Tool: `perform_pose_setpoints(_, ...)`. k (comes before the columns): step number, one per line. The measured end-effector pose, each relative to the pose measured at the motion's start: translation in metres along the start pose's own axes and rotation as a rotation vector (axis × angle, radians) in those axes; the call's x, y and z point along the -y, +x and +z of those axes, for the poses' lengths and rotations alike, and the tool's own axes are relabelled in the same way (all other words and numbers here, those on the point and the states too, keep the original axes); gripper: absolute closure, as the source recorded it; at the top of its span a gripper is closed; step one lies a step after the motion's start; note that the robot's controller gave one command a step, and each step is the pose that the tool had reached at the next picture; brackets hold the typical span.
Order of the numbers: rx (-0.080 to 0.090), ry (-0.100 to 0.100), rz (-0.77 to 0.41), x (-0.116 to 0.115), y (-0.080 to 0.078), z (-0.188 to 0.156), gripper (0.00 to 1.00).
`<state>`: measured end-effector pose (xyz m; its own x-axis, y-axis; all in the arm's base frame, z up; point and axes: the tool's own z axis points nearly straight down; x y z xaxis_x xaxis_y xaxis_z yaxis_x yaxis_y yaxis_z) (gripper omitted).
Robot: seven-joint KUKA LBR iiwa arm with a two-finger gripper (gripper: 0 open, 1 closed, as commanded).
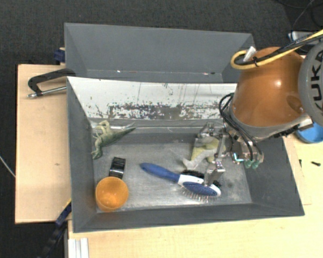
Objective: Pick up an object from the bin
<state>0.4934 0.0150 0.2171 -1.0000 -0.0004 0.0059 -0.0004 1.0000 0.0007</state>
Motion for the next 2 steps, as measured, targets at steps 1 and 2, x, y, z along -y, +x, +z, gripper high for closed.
perform_pose_setpoints(1,0.011,-0.001,-0.011,-0.0403,-0.0068,0.1481,0.00)
perform_pose_setpoints(2,0.019,-0.001,-0.009,-0.0391,-0.0093,0.1436,1.00)
